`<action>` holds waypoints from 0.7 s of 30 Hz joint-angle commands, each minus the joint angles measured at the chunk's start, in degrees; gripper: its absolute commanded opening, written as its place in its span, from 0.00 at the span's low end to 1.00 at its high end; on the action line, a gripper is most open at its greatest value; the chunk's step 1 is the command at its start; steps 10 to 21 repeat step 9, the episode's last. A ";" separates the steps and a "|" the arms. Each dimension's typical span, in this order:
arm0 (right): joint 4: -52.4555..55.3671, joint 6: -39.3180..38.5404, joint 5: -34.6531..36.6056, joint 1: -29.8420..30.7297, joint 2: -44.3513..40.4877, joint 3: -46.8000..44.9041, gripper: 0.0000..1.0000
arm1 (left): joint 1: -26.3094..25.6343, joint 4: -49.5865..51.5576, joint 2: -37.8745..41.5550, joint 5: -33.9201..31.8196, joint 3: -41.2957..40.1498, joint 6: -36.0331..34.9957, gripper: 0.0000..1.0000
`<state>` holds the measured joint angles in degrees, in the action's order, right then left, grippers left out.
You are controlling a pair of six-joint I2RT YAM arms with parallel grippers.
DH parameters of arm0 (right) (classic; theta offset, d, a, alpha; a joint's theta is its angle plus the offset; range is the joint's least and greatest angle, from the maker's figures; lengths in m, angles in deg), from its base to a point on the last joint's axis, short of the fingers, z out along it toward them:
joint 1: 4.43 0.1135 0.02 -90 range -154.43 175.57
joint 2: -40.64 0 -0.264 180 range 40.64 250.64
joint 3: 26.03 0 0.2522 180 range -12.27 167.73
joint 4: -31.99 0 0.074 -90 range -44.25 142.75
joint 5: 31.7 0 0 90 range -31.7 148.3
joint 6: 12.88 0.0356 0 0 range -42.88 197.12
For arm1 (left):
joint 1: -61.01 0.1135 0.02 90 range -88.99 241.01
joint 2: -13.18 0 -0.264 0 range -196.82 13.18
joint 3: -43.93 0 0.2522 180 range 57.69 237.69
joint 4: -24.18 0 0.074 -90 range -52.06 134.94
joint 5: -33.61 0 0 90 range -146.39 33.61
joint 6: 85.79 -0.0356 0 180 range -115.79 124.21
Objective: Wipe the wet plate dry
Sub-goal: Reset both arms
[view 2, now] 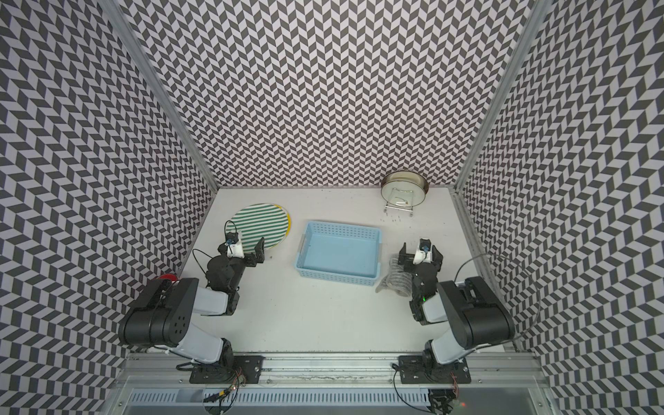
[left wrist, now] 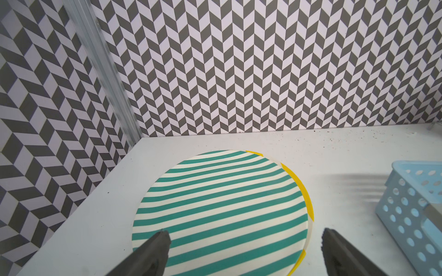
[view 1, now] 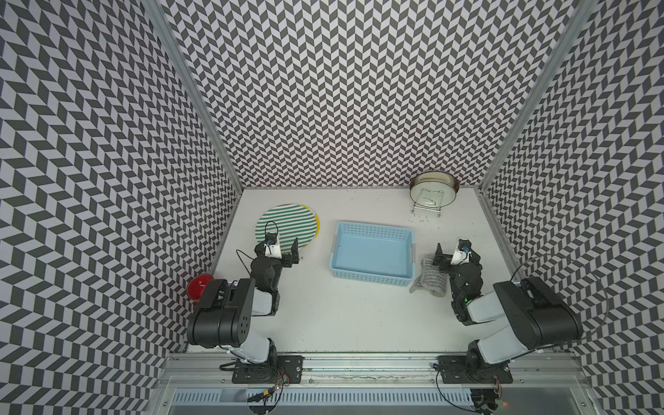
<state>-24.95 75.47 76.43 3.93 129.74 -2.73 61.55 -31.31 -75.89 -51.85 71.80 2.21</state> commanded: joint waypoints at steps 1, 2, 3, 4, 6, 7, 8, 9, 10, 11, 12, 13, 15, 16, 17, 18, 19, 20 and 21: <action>-5.43 1.37 -0.23 -1.45 -0.46 2.62 1.00 | 0.34 -0.70 0.60 -0.31 1.04 0.68 1.00; -7.22 1.34 -0.19 -1.54 0.29 2.34 1.00 | 0.39 -1.30 0.48 -0.29 0.87 0.74 1.00; -7.02 1.40 -0.12 -1.51 0.03 2.14 1.00 | 0.33 -1.07 0.51 -0.29 0.95 0.75 1.00; -3.66 1.66 -0.19 -1.49 -0.60 2.81 1.00 | 0.39 -0.82 0.51 -0.31 1.03 0.73 1.00; -1.20 2.28 -1.95 -2.39 -1.42 4.90 1.00 | 0.34 -1.08 0.46 -0.32 1.01 0.77 1.00; -1.50 2.22 -2.06 -2.54 -0.99 5.02 1.00 | 0.34 -0.84 0.48 -0.32 1.01 0.73 1.00; -0.84 2.19 -2.33 -2.57 -1.24 5.05 1.00 | 0.34 -0.99 0.45 -0.32 1.05 0.76 1.00; 0.01 2.23 -2.58 -2.64 -1.52 5.25 1.00 | 0.30 -1.02 0.51 -0.32 0.97 0.70 1.00; 0.01 2.23 -2.58 -2.64 -1.52 5.25 1.00 | 0.30 -1.02 0.51 -0.32 0.97 0.70 1.00; 0.01 2.23 -2.58 -2.64 -1.52 5.25 1.00 | 0.30 -1.02 0.51 -0.32 0.97 0.70 1.00; 0.01 2.23 -2.58 -2.64 -1.52 5.25 1.00 | 0.30 -1.02 0.51 -0.32 0.97 0.70 1.00; 0.01 2.23 -2.58 -2.64 -1.52 5.25 1.00 | 0.30 -1.02 0.51 -0.32 0.97 0.70 1.00; 0.01 2.23 -2.58 -2.64 -1.52 5.25 1.00 | 0.30 -1.02 0.51 -0.32 0.97 0.70 1.00; 0.01 2.23 -2.58 -2.64 -1.52 5.25 1.00 | 0.30 -1.02 0.51 -0.32 0.97 0.70 1.00; 0.01 2.23 -2.58 -2.64 -1.52 5.25 1.00 | 0.30 -1.02 0.51 -0.32 0.97 0.70 1.00; 0.01 2.23 -2.58 -2.64 -1.52 5.25 1.00 | 0.30 -1.02 0.51 -0.32 0.97 0.70 1.00; 0.01 2.23 -2.58 -2.64 -1.52 5.25 1.00 | 0.30 -1.02 0.51 -0.32 0.97 0.70 1.00; 0.01 2.23 -2.58 -2.64 -1.52 5.25 1.00 | 0.30 -1.02 0.51 -0.32 0.97 0.70 1.00; 0.01 2.23 -2.58 -2.64 -1.52 5.25 1.00 | 0.30 -1.02 0.51 -0.32 0.97 0.70 1.00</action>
